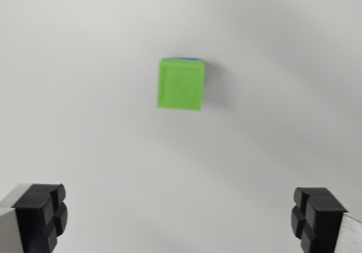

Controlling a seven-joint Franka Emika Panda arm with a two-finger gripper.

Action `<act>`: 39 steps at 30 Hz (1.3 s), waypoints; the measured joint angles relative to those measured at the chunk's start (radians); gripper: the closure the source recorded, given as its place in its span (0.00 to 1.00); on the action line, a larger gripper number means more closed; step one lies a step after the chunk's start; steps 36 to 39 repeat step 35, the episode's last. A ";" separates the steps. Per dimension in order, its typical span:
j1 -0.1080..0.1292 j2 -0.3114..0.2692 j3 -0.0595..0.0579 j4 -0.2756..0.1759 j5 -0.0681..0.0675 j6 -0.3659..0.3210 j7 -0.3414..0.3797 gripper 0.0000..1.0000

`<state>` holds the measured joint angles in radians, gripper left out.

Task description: Stack cube

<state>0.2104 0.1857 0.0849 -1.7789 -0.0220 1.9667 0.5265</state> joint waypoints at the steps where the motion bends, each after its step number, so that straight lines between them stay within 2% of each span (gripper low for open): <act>1: 0.000 -0.001 0.000 0.004 0.000 -0.005 0.000 0.00; 13: 0.000 -0.008 0.000 0.031 0.001 -0.039 -0.001 0.00; 39: 0.000 -0.008 0.000 0.032 0.001 -0.040 -0.001 0.00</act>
